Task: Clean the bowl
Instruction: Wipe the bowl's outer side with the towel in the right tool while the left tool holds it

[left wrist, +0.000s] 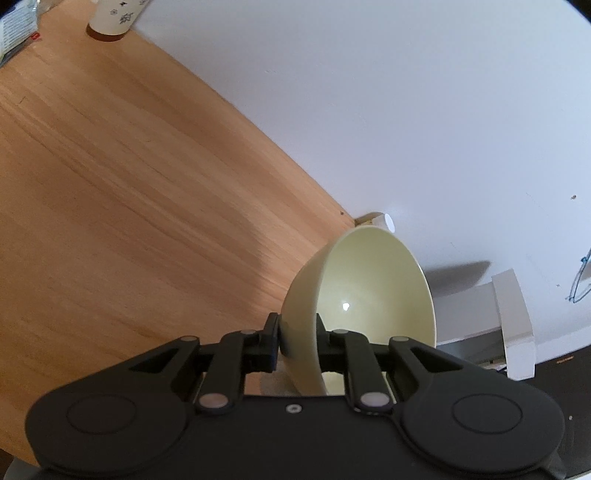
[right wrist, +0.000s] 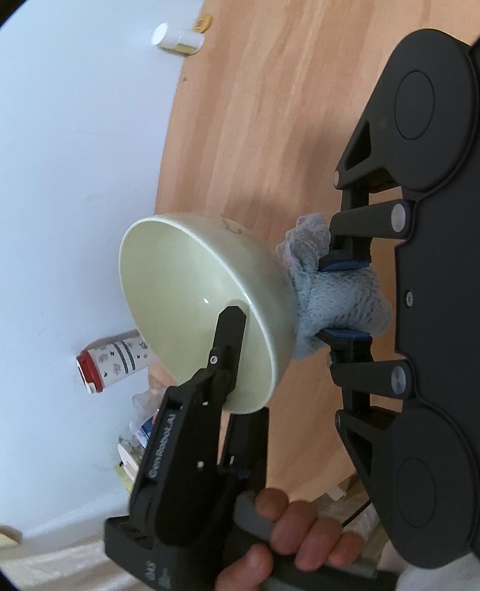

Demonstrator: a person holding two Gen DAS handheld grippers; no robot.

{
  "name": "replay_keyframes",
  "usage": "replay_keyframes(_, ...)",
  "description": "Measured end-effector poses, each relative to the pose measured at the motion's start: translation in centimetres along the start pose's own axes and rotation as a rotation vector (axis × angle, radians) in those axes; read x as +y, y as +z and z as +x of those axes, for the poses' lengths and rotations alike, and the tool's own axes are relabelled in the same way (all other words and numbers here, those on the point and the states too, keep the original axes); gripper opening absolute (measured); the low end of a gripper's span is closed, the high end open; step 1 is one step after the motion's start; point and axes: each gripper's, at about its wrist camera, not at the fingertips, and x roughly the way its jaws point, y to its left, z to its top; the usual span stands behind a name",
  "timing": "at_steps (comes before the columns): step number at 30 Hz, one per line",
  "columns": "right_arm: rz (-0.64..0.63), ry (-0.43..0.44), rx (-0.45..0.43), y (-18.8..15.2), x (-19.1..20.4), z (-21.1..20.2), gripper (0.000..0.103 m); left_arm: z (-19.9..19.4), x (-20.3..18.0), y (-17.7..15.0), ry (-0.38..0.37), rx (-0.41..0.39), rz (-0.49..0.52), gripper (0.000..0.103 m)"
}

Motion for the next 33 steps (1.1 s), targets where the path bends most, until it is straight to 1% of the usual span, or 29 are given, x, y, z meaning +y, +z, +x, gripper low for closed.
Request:
replay_keyframes(5,-0.04,-0.013,-0.016,0.0,0.3,-0.6,0.033,0.2,0.2,0.3,0.011,0.009,-0.014,0.014)
replay_keyframes(9,-0.043,-0.009,-0.028,0.1,0.4,-1.9,0.033,0.6,0.6,0.5,0.023,0.009,-0.054,0.014)
replay_keyframes(13,-0.066,-0.016,-0.035,0.3,0.6,-3.2,0.033,1.1,1.6,0.7,0.038,0.023,-0.126,0.014)
replay_keyframes(17,-0.076,-0.024,-0.044,0.7,0.7,-4.4,0.033,1.5,2.2,0.7,0.044,0.035,-0.156,0.014)
replay_keyframes(22,-0.083,-0.038,-0.038,1.0,0.4,-5.1,0.033,1.9,2.1,0.8,0.027,0.055,-0.131,0.015)
replay_keyframes(25,-0.089,-0.044,-0.027,1.4,0.4,-4.5,0.033,2.1,1.9,1.1,0.004,0.082,-0.107,0.015)
replay_keyframes(33,-0.092,-0.035,-0.002,0.3,-0.7,-3.6,0.033,2.2,1.4,1.4,-0.047,0.132,-0.028,0.016)
